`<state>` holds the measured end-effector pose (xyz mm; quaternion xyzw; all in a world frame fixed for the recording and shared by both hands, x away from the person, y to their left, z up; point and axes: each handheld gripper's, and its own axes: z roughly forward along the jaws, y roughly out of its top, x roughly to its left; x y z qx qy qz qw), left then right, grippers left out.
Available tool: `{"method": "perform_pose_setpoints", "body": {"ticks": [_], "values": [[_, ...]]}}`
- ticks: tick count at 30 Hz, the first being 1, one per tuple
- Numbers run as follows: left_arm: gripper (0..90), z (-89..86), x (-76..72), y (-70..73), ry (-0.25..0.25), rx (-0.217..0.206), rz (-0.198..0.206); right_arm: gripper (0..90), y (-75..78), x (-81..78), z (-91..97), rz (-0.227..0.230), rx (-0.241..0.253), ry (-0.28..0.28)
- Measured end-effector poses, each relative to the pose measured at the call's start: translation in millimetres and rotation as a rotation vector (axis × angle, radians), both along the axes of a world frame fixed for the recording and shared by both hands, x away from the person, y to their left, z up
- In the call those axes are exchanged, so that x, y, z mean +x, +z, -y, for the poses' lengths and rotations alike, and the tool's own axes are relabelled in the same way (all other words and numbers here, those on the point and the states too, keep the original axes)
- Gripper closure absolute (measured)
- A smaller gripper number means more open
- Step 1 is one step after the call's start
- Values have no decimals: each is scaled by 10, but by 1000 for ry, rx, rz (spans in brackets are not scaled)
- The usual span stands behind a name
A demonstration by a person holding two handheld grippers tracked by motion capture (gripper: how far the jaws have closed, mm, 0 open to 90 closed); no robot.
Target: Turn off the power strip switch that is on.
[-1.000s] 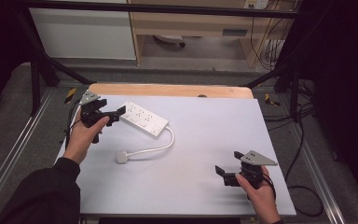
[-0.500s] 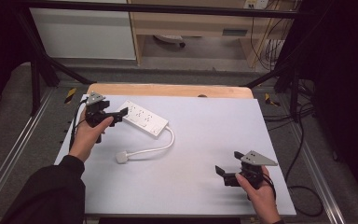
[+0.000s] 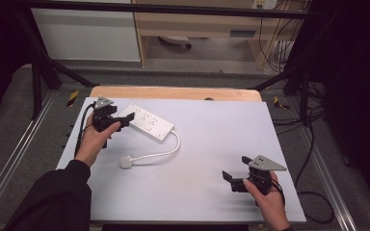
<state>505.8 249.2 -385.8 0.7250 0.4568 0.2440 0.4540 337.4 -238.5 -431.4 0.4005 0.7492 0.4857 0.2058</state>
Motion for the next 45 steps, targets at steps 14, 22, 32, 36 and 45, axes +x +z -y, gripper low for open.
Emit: {"method": "perform_pose_setpoints", "body": {"ticks": [14, 22, 32, 36, 45], "values": [[268, 65, 70, -83, 1, -8, -13, 41, -4, 7, -4, -3, 2, 1], [344, 89, 109, -132, 0, 6, -2, 40, -4, 7, -4, -4, 2, 0], [513, 129, 132, -181, -13, 9, -12, 40, -7, 10, -2, -7, 4, -1], [613, 158, 131, -198, -25, 19, -15, 40, -5, 6, -4, -7, 4, 1], [767, 193, 151, -240, -44, 19, -23, 40, -5, 7, -5, -7, 4, 1]]}}
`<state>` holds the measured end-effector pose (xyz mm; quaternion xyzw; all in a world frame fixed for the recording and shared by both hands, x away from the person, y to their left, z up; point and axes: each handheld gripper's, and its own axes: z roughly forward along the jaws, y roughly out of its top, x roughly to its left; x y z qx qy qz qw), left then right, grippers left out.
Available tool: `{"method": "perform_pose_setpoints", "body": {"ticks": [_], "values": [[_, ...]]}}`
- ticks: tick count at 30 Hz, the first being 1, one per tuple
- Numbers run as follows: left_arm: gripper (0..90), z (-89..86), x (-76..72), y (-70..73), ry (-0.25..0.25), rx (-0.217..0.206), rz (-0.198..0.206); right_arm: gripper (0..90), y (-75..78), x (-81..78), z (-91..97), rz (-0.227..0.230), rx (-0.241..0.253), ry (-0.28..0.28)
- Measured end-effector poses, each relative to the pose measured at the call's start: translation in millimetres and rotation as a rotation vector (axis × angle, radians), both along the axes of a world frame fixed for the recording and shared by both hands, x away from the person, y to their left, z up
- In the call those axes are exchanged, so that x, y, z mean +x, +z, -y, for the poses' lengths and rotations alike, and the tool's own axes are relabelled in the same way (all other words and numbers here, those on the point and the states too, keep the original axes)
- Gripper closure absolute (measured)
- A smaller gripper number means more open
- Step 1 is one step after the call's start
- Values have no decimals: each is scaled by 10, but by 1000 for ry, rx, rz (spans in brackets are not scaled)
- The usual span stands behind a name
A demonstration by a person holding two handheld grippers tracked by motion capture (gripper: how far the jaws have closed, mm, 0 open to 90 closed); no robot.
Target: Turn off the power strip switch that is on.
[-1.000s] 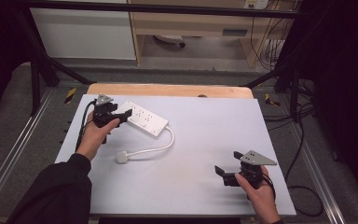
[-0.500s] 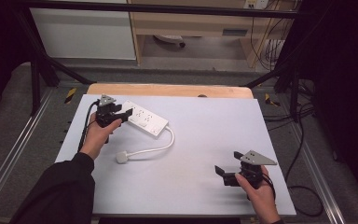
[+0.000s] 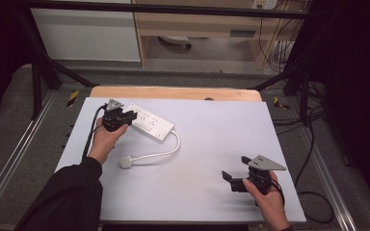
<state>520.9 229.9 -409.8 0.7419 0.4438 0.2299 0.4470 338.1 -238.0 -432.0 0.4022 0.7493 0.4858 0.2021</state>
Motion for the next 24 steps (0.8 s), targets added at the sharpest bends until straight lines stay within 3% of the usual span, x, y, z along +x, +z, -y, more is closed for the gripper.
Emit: {"method": "perform_pose_setpoints", "body": {"ticks": [10, 24], "values": [[891, 2, 39, -50, -9, -22, -20, 40, 2, 0, 3, 4, 1, 0], [900, 10, 108, -180, -2, -4, -55, 40, 4, -2, 6, 4, 7, 0]]}}
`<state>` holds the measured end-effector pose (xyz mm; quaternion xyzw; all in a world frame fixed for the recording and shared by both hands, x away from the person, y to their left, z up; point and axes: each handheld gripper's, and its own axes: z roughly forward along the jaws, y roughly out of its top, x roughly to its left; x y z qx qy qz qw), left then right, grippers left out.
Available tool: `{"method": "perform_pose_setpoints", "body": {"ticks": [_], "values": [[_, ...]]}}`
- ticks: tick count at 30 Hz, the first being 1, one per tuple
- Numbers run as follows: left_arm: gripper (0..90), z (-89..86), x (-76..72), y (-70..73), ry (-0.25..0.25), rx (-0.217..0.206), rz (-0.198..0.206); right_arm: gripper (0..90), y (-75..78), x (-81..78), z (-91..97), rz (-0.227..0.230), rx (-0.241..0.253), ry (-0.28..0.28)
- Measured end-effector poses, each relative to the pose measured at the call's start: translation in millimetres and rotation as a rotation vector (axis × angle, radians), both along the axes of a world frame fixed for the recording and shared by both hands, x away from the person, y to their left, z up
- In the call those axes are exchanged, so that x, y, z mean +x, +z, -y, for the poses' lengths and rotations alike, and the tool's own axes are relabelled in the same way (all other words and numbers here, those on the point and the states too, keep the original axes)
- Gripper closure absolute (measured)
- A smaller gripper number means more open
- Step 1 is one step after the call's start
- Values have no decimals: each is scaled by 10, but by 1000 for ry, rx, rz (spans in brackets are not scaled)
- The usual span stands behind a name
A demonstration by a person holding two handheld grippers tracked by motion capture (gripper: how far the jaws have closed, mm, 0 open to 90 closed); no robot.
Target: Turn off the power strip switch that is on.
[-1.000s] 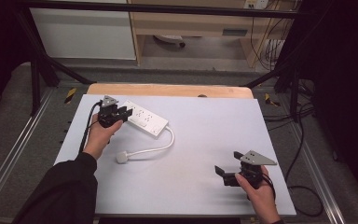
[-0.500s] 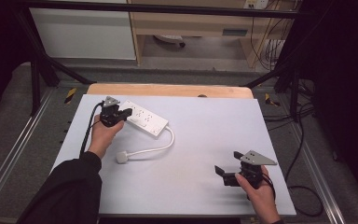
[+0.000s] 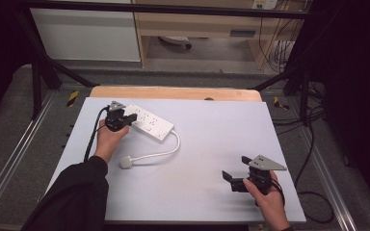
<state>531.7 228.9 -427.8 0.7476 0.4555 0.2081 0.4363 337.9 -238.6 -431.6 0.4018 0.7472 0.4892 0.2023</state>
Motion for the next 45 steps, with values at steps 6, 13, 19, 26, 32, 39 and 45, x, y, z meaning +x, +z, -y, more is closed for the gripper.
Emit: {"method": "perform_pose_setpoints", "body": {"ticks": [6, 13, 19, 26, 32, 39, 45], "values": [[900, 9, 17, -35, 6, 16, -5, 40, 0, 0, -1, 0, 0, 1], [900, -13, 31, -53, 24, 22, -5, 40, 0, 0, 1, 0, 0, 1], [900, 3, 35, -72, 16, 27, -11, 40, 0, -1, 1, 0, 1, 2], [900, 1, 52, -98, 22, 29, -15, 39, 0, -1, 0, -1, 1, 2], [900, -1, 55, -104, 22, 28, -15, 39, -1, -1, 0, -1, 1, 3], [900, 6, 55, -113, 17, 31, -17, 39, -1, -2, 0, -1, 1, 3], [900, 6, 55, -114, 18, 31, -17, 39, 0, -3, -2, -2, 2, 4]]}}
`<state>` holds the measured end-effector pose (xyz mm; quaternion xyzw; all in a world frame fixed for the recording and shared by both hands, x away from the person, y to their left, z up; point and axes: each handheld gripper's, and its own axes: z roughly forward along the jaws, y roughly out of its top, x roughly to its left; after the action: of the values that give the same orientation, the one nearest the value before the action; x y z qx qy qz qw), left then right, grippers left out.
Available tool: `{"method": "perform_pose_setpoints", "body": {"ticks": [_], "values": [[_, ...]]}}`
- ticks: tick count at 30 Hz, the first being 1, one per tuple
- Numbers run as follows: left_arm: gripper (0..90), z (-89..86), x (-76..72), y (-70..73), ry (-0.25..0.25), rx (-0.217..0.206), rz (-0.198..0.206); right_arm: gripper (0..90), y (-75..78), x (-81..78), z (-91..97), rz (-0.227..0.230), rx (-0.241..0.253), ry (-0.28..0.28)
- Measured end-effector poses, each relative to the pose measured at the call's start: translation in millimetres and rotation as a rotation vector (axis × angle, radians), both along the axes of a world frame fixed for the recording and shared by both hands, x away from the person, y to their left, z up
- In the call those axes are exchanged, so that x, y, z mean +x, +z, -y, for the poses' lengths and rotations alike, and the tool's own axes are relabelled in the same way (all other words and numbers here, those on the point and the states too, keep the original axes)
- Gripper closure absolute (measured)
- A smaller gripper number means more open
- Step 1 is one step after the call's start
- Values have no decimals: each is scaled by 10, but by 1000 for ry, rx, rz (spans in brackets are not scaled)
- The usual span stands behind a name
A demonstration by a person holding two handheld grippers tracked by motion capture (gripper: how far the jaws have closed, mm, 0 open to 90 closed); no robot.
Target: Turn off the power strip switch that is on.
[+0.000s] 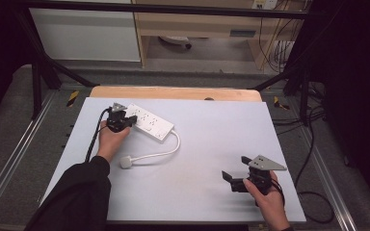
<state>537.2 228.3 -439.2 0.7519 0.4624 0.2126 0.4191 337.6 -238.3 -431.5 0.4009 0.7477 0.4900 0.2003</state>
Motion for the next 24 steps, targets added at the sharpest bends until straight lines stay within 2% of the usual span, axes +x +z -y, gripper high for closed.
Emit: {"method": "perform_pose_setpoints", "body": {"ticks": [6, 24], "values": [[900, 3, -3, 2, -3, 12, 3, 39, 0, 0, -1, -1, -2, 1], [900, -4, -3, -5, -7, 6, 5, 39, 0, -3, -3, -2, -1, 1]]}}
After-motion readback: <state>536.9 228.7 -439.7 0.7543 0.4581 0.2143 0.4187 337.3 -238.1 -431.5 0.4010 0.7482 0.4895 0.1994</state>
